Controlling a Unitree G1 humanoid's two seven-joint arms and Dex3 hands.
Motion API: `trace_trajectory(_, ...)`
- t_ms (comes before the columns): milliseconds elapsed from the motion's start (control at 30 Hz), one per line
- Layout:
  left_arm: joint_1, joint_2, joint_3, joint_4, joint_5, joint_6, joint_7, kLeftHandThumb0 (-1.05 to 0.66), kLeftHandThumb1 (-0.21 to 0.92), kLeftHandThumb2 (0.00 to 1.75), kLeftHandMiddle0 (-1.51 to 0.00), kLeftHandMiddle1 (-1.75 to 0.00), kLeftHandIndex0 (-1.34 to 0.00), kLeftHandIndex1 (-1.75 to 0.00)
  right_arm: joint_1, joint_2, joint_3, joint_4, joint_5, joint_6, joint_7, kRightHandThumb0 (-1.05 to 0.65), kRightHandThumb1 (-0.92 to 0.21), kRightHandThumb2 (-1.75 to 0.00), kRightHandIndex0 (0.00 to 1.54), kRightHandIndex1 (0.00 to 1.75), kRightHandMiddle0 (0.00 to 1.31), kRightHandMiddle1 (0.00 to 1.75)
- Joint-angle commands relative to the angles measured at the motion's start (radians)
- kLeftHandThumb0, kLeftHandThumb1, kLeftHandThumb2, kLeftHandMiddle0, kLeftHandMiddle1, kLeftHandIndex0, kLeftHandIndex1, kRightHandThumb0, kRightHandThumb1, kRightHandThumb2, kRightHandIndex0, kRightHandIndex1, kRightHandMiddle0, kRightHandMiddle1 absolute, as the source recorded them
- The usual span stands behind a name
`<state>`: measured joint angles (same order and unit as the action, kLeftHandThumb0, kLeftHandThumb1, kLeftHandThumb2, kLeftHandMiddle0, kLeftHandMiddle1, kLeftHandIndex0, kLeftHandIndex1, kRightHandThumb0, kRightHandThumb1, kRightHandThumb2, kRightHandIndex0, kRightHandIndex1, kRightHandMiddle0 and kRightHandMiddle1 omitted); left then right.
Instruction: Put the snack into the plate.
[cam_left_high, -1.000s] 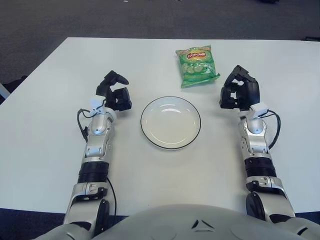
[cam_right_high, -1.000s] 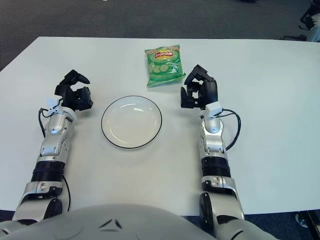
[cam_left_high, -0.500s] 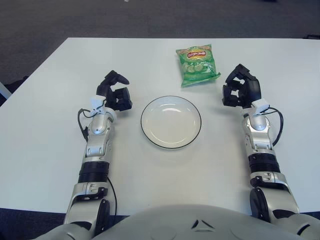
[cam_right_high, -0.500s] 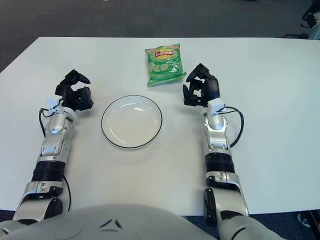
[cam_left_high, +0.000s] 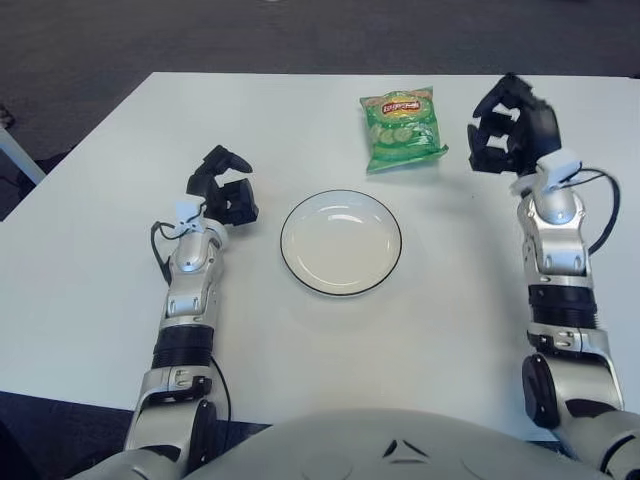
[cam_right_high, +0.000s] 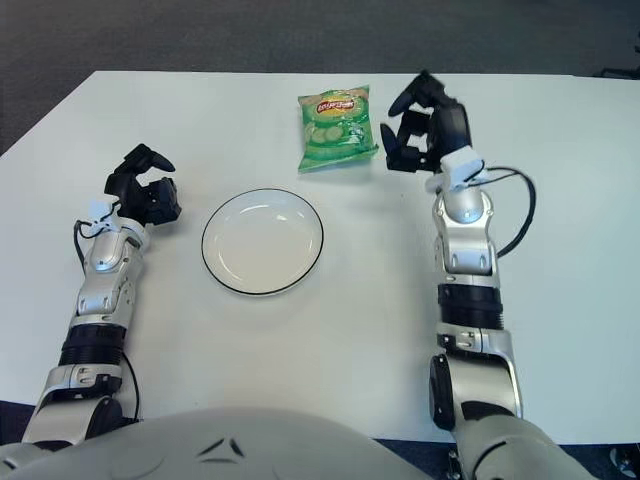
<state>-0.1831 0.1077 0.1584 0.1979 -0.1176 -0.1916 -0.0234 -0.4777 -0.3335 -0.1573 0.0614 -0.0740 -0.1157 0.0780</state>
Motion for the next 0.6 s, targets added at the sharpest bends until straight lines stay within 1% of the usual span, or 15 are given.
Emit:
trace_trajectory(0,0.113,-0.044,-0.008,0.063,-0.003,-0.003,-0.003,-0.49,0.29,1.35,-1.34,-1.75,-0.64,-1.75,-0.048,-0.037,0.007,0.027,-0.019,0.043,0.015,-0.41,-0.53,-1.04,0.93,1.75,0.44,1.75)
trace_trajectory(33,0.115,-0.045,-0.009,0.062,-0.003,-0.002,-0.003,-0.49,0.29,1.35,-1.34,-1.75,-0.63,-1.75,-0.060,-0.045,0.008,0.035,-0.020,0.048,0.018,-0.41,-0.54,-1.04,0.92,1.75,0.44,1.75)
trace_trajectory(200,0.117,-0.049,-0.008,0.062,-0.008,-0.001,-0.002,-0.49,0.30,1.34,-1.34,-1.75,-0.63,-1.75,-0.174,-0.118,0.020,0.135,-0.057,0.063,0.039,-0.41,-0.54,-1.03,0.92,1.75,0.44,1.75)
trace_trajectory(333,0.113,-0.054,-0.003,0.066,-0.015,0.003,0.001,-0.49,0.30,1.34,-1.34,-1.75,-0.63,-1.75,-0.257,-0.160,0.050,0.213,-0.106,0.031,0.031,-0.42,-0.52,-1.06,0.92,1.75,0.45,1.75)
trace_trajectory(433,0.111,-0.055,-0.001,0.068,-0.016,0.006,0.003,-0.49,0.29,1.35,-1.34,-1.75,-0.63,-1.75,-0.289,-0.184,0.070,0.253,-0.140,0.007,0.026,-0.43,-0.49,-1.09,0.92,1.75,0.47,1.75)
trace_trajectory(567,0.114,-0.056,-0.002,0.065,-0.013,0.002,0.007,-0.49,0.29,1.35,-1.34,-1.75,-0.63,-1.75,-0.307,-0.207,0.091,0.279,-0.173,-0.012,0.025,-0.43,-0.48,-1.11,0.93,1.75,0.48,1.75)
